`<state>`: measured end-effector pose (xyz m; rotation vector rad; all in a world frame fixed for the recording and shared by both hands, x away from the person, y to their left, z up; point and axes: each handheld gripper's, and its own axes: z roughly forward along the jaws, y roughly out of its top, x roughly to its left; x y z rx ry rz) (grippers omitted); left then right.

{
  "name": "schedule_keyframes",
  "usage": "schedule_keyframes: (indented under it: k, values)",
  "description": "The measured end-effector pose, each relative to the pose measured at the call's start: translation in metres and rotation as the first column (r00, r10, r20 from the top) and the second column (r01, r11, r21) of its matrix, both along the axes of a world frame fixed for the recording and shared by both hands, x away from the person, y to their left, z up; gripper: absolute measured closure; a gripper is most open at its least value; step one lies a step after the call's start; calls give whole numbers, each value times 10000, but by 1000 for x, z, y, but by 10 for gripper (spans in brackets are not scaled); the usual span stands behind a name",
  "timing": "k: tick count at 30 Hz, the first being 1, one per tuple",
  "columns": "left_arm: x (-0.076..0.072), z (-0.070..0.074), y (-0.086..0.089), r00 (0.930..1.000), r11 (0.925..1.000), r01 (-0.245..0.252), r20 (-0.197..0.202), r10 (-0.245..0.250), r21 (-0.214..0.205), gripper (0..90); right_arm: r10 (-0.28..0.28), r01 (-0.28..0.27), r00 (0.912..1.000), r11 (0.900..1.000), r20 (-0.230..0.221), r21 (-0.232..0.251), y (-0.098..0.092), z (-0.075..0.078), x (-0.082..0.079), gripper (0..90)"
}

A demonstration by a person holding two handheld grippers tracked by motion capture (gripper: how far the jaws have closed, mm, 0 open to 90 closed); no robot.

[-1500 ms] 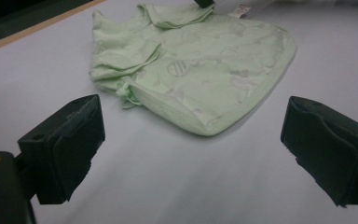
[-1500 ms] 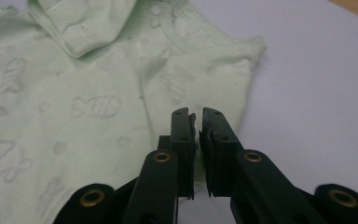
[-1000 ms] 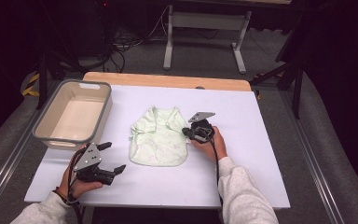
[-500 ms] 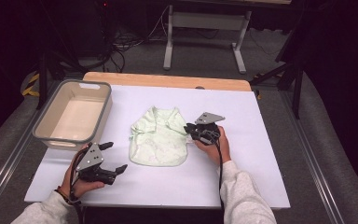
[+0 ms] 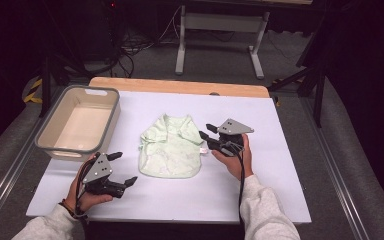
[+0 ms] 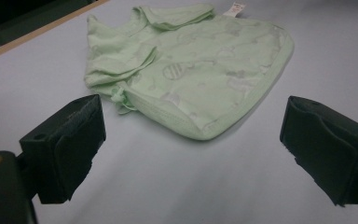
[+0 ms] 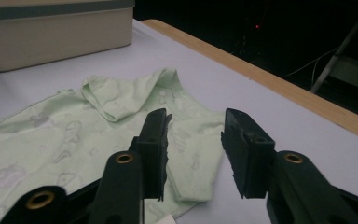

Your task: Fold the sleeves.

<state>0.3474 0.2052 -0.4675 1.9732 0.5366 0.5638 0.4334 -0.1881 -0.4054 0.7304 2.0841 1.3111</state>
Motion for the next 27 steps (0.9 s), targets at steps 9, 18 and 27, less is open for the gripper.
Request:
schedule_keyframes:
  k: [9,18,27]
  values:
    - [0,2,1,10000,9997,19,-71,-21,-239,77,23,-30,9991,9999,434,161,-3,11,-14,471]
    - [0,2,2,10000,9998,-67,-31,66,-193,77,-265,249,9968,9995,753,217,-2,19,-26,328]
    - [0,2,2,10000,9999,-41,-25,41,-161,76,-723,703,9939,9972,831,268,-6,24,-36,202]
